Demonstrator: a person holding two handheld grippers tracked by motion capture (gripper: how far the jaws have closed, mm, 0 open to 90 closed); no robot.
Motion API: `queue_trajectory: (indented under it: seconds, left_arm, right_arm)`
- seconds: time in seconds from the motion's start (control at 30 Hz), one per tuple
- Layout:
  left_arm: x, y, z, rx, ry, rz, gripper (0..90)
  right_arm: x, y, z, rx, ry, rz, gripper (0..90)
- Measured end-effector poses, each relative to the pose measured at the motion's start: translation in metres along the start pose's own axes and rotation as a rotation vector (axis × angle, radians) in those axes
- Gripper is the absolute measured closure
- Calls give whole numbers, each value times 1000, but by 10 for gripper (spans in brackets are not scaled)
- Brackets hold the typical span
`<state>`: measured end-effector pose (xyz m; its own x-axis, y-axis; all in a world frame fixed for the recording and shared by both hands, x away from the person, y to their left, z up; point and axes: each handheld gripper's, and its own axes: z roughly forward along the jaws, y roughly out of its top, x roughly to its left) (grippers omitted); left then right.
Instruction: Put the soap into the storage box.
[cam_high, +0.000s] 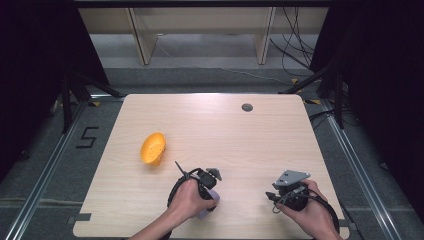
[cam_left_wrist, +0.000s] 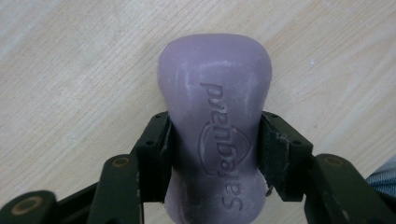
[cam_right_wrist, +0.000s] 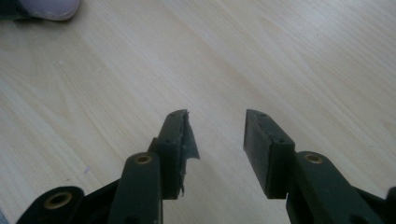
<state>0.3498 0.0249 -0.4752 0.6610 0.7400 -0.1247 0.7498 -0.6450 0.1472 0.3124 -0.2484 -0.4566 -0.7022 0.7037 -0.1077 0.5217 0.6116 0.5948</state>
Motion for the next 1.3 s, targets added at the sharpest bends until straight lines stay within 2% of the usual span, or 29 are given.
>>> queue_trajectory:
  seconds: [0.07,0.2,0.37,0.8,0.93,1.1,1.23,1.27,1.3]
  left_arm:
    - [0,1,0,15,2,12,484]
    - [0,0,0,3,1,13,486]
    - [2,-1,-1,-2,-2,36,488]
    - [6,-4,-4,13,-2,42,490]
    - [8,-6,-10,-12,-13,45,490]
    - [11,-11,-18,-37,-15,25,490]
    - [14,-14,-22,-39,-9,36,490]
    - [14,-15,-21,-57,-8,30,490]
    - [15,-15,-24,-45,-9,37,490]
  right_arm:
    - [0,0,0,1,0,-1,600]
    - [0,0,0,1,5,-1,599]
    - [0,0,0,1,9,-6,597]
    - [0,0,1,-6,5,0,593]
    - [0,0,0,-6,6,-3,593]
    - [0,1,-2,-18,6,8,590]
    - [1,1,-3,-29,2,22,588]
    - [0,1,-3,-26,4,19,588]
    - [0,1,-3,-36,-2,23,587]
